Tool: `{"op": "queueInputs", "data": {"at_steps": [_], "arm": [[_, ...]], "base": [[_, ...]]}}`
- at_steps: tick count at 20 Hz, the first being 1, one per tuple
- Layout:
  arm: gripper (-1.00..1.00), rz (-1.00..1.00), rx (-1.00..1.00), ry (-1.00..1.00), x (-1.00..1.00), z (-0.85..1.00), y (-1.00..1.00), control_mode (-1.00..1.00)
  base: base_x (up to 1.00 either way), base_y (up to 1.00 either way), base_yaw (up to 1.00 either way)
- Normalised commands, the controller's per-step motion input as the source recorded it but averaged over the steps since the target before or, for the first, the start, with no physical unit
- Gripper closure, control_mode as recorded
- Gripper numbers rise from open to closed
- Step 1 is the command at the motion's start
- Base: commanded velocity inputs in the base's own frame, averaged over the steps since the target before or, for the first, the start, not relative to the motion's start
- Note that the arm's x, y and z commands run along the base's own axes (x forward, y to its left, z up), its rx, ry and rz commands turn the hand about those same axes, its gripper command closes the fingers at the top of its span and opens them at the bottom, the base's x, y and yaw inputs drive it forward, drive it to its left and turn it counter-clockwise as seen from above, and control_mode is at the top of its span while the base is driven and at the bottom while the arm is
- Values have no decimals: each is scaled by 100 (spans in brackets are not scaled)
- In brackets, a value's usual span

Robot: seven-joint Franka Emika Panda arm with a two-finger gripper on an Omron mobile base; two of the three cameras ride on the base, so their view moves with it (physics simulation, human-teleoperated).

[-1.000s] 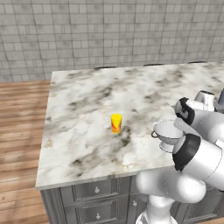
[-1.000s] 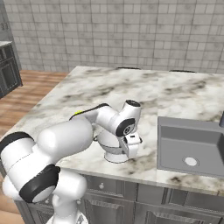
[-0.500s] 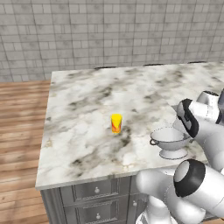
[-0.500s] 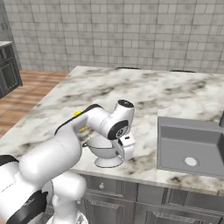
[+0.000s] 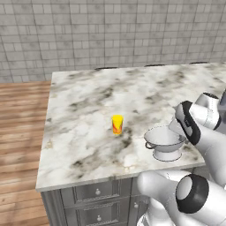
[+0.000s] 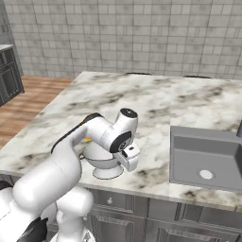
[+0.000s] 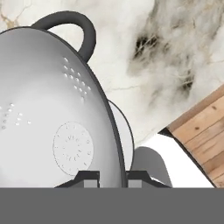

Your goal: Pick the cup and colander and place them in the sink. Then turn on the water.

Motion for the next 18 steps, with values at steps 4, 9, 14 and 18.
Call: {"op": "queueInputs", "data": {"at_steps": [4, 9, 14, 18], "arm": [[100, 19, 2, 0, 9, 10, 46, -100], [100, 17, 4, -2, 12, 1, 48, -100], [100, 11, 10, -8, 33, 2, 43, -100], [100, 6, 7, -9, 24, 23, 36, -100]], "base": [[0, 0, 0], [0, 0, 0], [0, 0, 0], [0, 0, 0]]}}
